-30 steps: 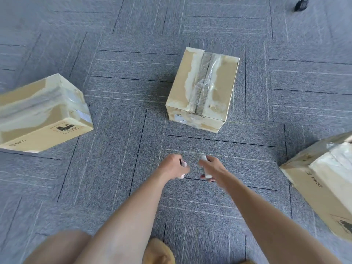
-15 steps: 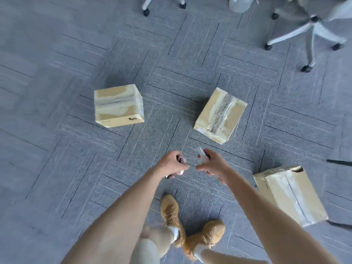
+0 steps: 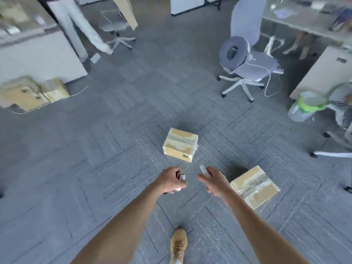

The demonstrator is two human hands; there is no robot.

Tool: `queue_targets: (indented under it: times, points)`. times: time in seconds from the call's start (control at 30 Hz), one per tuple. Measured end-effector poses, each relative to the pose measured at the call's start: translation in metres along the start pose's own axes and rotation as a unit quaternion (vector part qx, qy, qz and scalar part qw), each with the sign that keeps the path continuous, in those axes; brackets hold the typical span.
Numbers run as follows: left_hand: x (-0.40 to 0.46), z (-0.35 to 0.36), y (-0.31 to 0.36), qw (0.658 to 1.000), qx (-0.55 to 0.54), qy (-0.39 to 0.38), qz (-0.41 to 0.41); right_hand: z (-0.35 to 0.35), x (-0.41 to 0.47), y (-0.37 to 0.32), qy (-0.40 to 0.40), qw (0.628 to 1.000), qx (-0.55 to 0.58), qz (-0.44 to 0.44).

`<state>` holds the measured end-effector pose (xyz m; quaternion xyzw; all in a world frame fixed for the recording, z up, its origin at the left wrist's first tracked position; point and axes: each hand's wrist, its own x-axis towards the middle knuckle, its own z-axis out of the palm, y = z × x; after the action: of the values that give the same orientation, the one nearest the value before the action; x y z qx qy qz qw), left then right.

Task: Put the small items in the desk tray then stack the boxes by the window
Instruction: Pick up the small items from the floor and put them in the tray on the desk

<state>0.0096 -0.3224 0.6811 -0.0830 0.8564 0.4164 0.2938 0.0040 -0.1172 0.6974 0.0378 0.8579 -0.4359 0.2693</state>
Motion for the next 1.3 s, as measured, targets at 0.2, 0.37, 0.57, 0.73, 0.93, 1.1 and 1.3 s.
queue_targets:
  times: [0.2, 0.37, 0.57, 0.73, 0.93, 1.1, 1.3]
  points:
    - [-0.125, -0.06, -0.068, 0.988, -0.07, 0.128, -0.046, 0.085, -0.034, -0.105, -0.077, 0.99, -0.057, -0.099]
    - [-0.24, -0.113, -0.164, 0.962, -0.116, 0.218, -0.119, 0.205, -0.068, -0.194, -0.192, 0.963, -0.117, -0.147]
    - [-0.374, -0.18, -0.304, 0.903, -0.174, 0.335, -0.207, 0.386, -0.122, -0.293, -0.29, 0.926, -0.15, -0.19]
    - [-0.476, -0.23, -0.446, 0.841, -0.23, 0.419, -0.254, 0.567, -0.169, -0.368, -0.369, 0.882, -0.188, -0.225]
    - [-0.602, -0.266, -0.599, 0.775, -0.291, 0.46, -0.322, 0.758, -0.245, -0.442, -0.448, 0.812, -0.26, -0.271]
    - [-0.684, -0.288, -0.687, 0.727, -0.328, 0.49, -0.35, 0.881, -0.293, -0.488, -0.495, 0.732, -0.343, -0.319]
    - [-0.751, -0.334, -0.797, 0.667, -0.387, 0.52, -0.366, 1.042, -0.316, -0.546, -0.539, 0.675, -0.389, -0.32]
